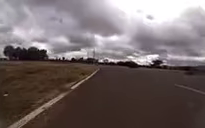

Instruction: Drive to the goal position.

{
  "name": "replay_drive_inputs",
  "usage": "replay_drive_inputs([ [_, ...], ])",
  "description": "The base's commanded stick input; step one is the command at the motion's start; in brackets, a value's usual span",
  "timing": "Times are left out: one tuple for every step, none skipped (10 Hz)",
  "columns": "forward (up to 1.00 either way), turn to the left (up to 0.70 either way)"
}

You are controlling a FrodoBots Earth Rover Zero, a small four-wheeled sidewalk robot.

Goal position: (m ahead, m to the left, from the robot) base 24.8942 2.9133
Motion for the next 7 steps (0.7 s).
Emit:
replay_drive_inputs([
  [0.85, 0.04],
  [0.85, 0.04],
  [0.85, 0.04],
  [0.85, 0.04],
  [0.85, 0.04],
  [0.85, 0.04],
  [0.85, 0.04],
])
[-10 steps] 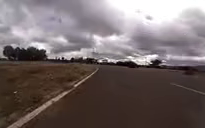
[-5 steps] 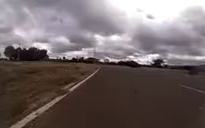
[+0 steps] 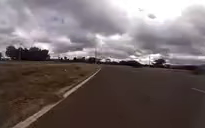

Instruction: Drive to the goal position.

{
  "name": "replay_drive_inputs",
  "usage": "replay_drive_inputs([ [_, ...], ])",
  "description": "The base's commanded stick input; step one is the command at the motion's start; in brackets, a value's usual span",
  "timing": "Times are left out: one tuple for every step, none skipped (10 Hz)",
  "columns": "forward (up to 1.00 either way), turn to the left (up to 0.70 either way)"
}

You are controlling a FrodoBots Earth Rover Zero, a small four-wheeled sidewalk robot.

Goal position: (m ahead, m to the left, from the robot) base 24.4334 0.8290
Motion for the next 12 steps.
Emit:
replay_drive_inputs([
  [0.85, 0.04],
  [0.85, 0.04],
  [0.85, 0.04],
  [0.85, 0.04],
  [0.85, 0.04],
  [0.85, 0.04],
  [0.85, 0.04],
  [0.85, 0.04],
  [0.85, -0.01],
  [0.85, -0.19],
  [0.85, -0.23],
  [0.85, -0.04],
])
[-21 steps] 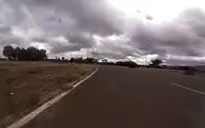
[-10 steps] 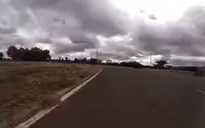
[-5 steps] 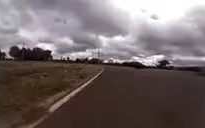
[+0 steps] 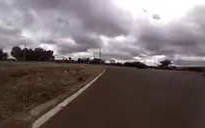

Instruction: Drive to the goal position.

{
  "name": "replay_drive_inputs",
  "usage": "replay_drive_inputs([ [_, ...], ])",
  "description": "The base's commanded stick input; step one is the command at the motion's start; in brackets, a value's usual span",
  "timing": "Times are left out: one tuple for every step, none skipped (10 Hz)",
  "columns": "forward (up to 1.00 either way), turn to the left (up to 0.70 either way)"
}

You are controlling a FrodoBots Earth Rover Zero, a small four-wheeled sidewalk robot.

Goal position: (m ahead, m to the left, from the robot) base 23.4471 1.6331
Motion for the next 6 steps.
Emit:
replay_drive_inputs([
  [0.85, 0.04],
  [0.85, 0.04],
  [0.85, -0.07],
  [0.85, -0.24],
  [0.85, -0.30],
  [0.85, -0.30],
])
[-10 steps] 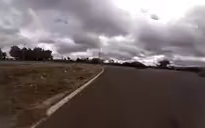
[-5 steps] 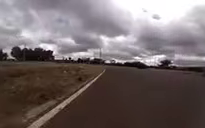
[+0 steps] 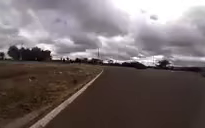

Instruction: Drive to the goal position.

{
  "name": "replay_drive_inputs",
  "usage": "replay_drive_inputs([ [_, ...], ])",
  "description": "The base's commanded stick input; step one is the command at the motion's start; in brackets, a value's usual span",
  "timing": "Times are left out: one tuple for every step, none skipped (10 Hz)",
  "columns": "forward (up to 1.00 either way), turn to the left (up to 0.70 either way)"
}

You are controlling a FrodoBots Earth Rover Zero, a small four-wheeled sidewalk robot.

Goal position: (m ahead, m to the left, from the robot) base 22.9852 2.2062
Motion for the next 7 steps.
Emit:
replay_drive_inputs([
  [0.85, -0.30],
  [0.85, -0.30],
  [0.85, 0.04],
  [0.85, 0.04],
  [0.85, -0.11],
  [0.85, -0.29],
  [0.85, -0.30],
])
